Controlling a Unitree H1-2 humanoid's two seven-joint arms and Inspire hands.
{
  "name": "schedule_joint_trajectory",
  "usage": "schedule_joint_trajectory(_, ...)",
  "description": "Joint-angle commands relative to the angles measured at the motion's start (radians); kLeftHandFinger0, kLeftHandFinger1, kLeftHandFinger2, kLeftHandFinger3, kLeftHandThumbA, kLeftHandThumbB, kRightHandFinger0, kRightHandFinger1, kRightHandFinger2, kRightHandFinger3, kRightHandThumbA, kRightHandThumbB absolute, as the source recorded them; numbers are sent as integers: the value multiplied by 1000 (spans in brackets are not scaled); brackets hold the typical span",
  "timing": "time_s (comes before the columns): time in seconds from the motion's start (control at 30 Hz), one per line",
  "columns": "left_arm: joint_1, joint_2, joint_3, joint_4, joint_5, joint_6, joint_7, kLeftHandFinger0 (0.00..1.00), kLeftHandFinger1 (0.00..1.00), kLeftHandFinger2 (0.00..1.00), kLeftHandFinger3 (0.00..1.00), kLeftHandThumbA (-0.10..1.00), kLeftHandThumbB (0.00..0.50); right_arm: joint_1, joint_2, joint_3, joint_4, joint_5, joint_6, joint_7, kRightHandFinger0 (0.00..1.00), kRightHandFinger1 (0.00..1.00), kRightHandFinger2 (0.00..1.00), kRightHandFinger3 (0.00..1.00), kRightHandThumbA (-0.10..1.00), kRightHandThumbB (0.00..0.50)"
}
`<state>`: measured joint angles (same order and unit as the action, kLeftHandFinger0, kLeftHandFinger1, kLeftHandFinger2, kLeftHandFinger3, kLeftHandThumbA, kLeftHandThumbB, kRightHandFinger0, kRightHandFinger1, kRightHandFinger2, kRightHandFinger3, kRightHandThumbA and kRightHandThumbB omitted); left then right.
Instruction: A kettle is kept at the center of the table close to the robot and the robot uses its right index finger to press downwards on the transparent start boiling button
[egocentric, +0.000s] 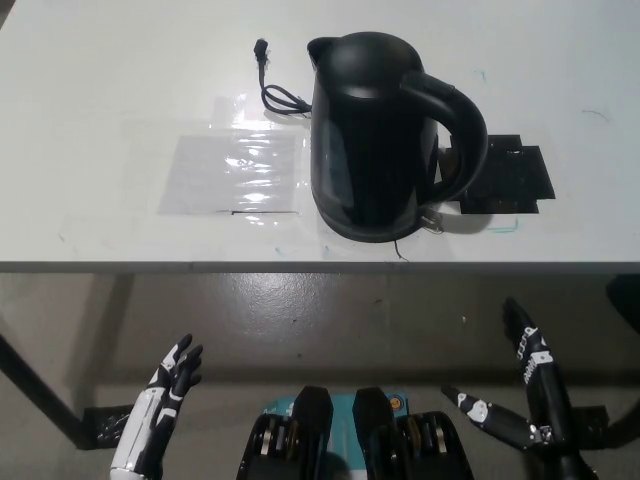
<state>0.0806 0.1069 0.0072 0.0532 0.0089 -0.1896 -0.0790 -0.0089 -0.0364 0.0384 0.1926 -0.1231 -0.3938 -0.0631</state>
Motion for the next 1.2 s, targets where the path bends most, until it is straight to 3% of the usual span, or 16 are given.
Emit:
schedule_joint_trajectory(0.0, -6, 13, -2, -42, -16, -39, -16, 1000, 1000, 1000, 1000, 936, 243, -17, -11, 10, -64, -117, -76, -91, 952, 1000, 1000, 1000, 1000, 219)
schedule_joint_trajectory(0.07, -6, 12, -3, -39, -13, -40, -15, 1000, 1000, 1000, 1000, 940, 249, -9, -8, 9, -101, -178, -76, -113, 855, 922, 1000, 1000, 1000, 225)
schedule_joint_trajectory(0.2, -10, 13, -6, -36, -2, -39, -15, 1000, 1000, 1000, 1000, 952, 256, -4, -12, 8, -187, -328, -70, -142, 725, 826, 1000, 1000, 945, 187)
schedule_joint_trajectory(0.3, -13, 16, -8, -33, 7, -41, -14, 1000, 1000, 1000, 1000, 960, 256, 5, -15, 25, -298, -380, 77, -78, 568, 673, 1000, 1000, 744, 167)
schedule_joint_trajectory(0.37, -12, 16, -11, -35, 12, -34, -15, 1000, 1000, 1000, 1000, 969, 257, 7, -19, 29, -339, -427, 137, -56, 474, 582, 1000, 1000, 682, 176)
schedule_joint_trajectory(0.43, -14, 16, -12, -35, 10, -30, -19, 1000, 1000, 1000, 1000, 973, 264, -2, -32, 41, -375, -530, 212, -28, 364, 455, 872, 1000, 754, 183)
schedule_joint_trajectory(0.47, -15, 16, -10, -33, 5, -29, -20, 1000, 1000, 1000, 1000, 969, 262, -12, -36, 50, -387, -578, 248, -11, 269, 343, 731, 1000, 744, 193)
schedule_joint_trajectory(0.5, -15, 16, -10, -30, 5, -34, -20, 1000, 1000, 1000, 1000, 968, 261, -18, -38, 55, -390, -601, 263, -4, 225, 309, 690, 1000, 754, 196)
schedule_joint_trajectory(0.57, -18, 18, -10, -29, 7, -36, -22, 1000, 1000, 1000, 1000, 966, 252, -33, -50, 68, -387, -669, 270, -9, 31, 93, 415, 1000, 801, 191)
schedule_joint_trajectory(0.6, -19, 17, -10, -28, 8, -35, -22, 1000, 1000, 1000, 1000, 967, 252, -41, -51, 73, -381, -688, 268, -21, 3, 14, 251, 1000, 804, 194)
schedule_joint_trajectory(0.63, -19, 17, -10, -28, 8, -35, -23, 1000, 1000, 1000, 1000, 967, 253, -44, -52, 75, -378, -695, 267, -26, 0, 1, 186, 1000, 805, 196)
schedule_joint_trajectory(0.67, -19, 17, -10, -30, 10, -32, -22, 1000, 1000, 1000, 1000, 968, 255, -55, -51, 80, -370, -704, 270, -32, 0, 0, 19, 1000, 846, 207)
schedule_joint_trajectory(0.7, -18, 17, -10, -32, 12, -29, -21, 1000, 1000, 1000, 1000, 969, 258, -63, -51, 84, -365, -706, 273, -36, 0, 0, 1, 1000, 853, 208)
schedule_joint_trajectory(1.0, -25, 19, -9, -26, 8, -30, -23, 1000, 1000, 1000, 1000, 967, 254, -146, -52, 125, -287, -747, 338, -55, 0, 0, 0, 1000, 999, 212)
schedule_joint_trajectory(1.17, -28, 19, -10, -21, 12, -34, -20, 1000, 1000, 1000, 1000, 980, 254, -174, -61, 149, -258, -789, 374, -56, 0, 0, 0, 1000, 1000, 208)
